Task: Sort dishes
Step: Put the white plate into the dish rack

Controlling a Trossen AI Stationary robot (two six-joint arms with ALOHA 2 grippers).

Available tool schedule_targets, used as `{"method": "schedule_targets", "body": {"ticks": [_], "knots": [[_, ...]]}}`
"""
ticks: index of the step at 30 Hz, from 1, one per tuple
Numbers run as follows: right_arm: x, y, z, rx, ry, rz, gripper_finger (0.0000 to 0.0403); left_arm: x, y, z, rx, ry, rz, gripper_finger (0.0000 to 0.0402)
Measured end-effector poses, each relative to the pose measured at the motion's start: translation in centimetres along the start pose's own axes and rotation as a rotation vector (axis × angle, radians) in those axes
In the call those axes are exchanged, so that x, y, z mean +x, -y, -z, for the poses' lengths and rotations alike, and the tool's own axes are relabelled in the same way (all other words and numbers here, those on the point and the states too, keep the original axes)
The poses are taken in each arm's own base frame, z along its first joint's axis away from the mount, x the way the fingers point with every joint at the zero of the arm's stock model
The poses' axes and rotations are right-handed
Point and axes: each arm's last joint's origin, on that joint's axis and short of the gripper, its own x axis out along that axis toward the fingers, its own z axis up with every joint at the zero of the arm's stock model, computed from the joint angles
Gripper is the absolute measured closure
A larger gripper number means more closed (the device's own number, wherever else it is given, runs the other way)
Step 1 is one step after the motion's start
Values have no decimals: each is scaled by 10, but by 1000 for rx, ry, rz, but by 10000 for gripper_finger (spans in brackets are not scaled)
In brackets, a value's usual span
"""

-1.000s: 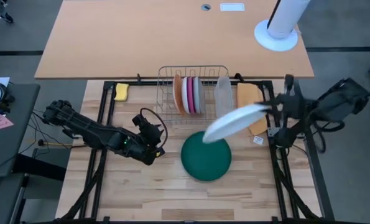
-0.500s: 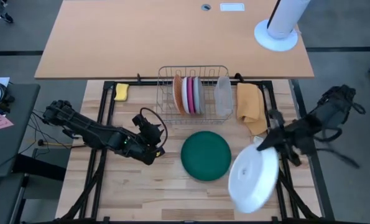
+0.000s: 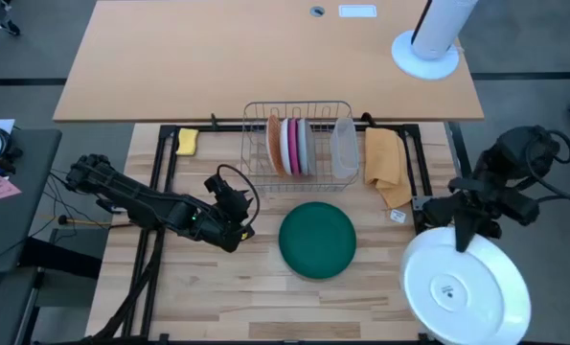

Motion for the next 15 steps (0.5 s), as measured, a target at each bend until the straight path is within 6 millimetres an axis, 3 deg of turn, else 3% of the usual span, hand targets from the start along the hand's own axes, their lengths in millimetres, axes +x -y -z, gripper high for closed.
{"method": "schedule_targets", "body": {"ticks": [15], "knots": [[6, 10, 16, 128, -80, 49, 383, 0, 0, 0, 10, 0, 0, 299]]}}
